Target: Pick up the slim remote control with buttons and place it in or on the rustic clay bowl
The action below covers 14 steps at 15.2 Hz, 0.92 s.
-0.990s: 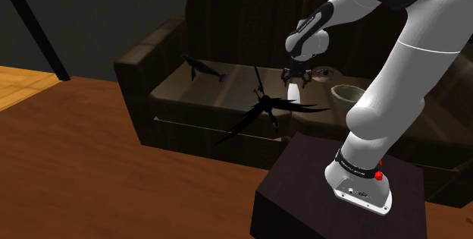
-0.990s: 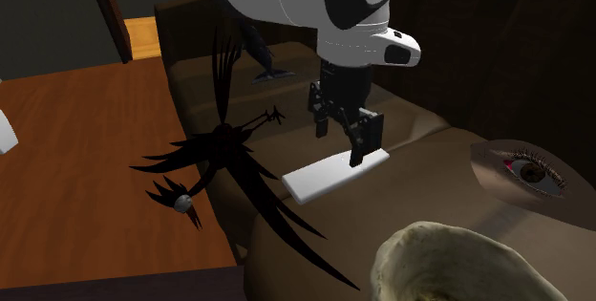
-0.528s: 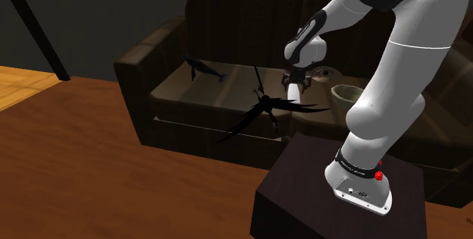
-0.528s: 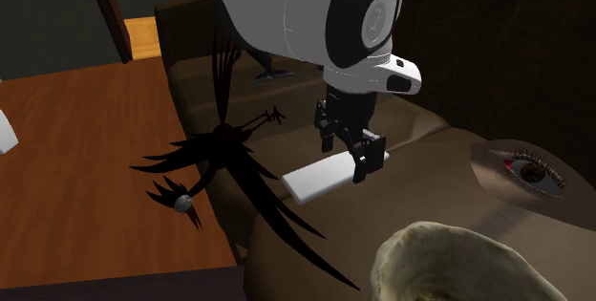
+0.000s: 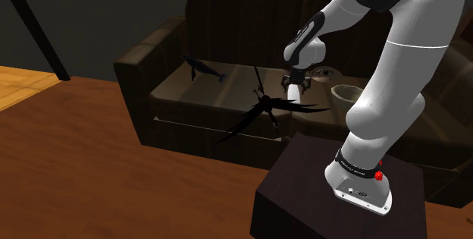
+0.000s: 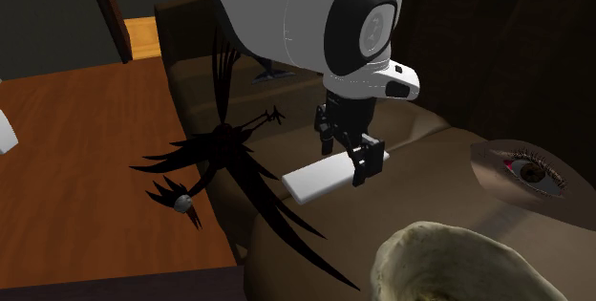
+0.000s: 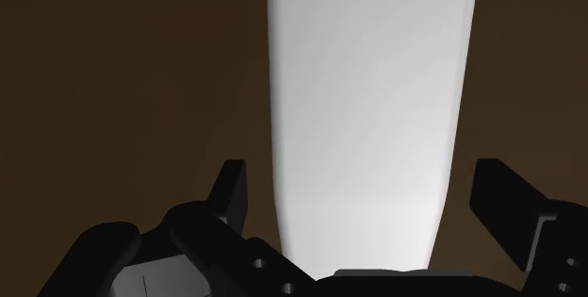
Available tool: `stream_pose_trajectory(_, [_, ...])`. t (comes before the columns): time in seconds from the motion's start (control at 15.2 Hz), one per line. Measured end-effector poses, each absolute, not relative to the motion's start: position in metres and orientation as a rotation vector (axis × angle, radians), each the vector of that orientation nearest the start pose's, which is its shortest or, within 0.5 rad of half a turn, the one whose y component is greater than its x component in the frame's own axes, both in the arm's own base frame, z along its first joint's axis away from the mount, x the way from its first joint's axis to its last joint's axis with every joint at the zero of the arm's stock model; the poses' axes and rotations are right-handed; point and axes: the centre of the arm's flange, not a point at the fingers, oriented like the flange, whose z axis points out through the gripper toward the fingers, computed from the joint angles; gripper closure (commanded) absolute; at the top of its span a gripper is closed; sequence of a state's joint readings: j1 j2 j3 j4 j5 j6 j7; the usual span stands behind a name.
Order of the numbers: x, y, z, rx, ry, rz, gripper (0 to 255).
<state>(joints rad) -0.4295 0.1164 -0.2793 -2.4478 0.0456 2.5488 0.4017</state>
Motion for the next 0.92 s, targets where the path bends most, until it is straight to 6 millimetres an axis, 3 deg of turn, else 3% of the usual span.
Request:
stream_pose_trajectory(0.66, [0.366,-0.317,0.254,-2.643,1.707,0.018,255])
stream_pose_trajectory(0.92, [0.364,-0.317,0.27,-2.643,1.707,0.017,255])
